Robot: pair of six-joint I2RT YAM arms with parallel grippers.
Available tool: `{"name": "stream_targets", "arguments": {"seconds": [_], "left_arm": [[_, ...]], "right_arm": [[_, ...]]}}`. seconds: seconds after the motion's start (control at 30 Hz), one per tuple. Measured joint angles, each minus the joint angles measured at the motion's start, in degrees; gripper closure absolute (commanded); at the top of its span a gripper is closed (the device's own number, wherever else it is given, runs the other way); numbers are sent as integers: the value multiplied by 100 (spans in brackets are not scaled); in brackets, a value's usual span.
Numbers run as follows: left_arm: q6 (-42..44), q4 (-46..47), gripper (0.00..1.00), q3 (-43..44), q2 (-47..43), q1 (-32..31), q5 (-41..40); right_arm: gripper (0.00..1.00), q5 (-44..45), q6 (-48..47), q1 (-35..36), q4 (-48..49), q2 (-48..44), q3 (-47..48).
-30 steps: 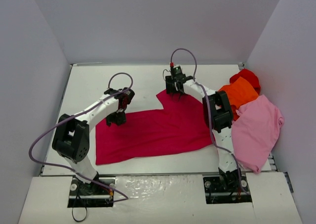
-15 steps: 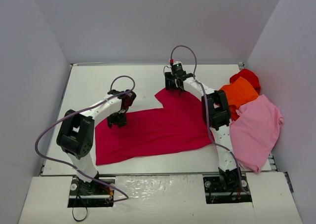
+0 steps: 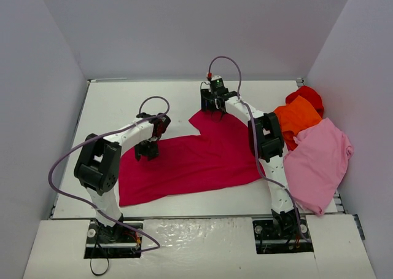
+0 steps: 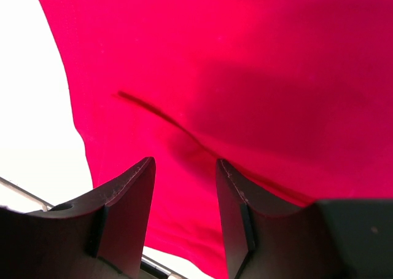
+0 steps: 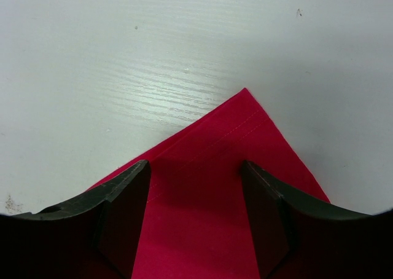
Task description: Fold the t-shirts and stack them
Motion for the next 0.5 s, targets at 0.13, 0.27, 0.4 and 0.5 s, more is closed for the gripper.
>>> {"name": "stream_targets", "arguments": {"seconds": [0.13,0.27,0.4,0.5], "left_arm": [[12,10,59,0,44,0,2],[29,11,60,0,44,0,2],[41,11,59,0,44,0,2],[50,9,59,0,44,0,2]], "right_arm": [[43,-48,41,3,27,0,0],[45,-163,154,12,51,0,0],[46,-460,422,40,115,0,0],[47,-651,622,77,125,0,0]]}}
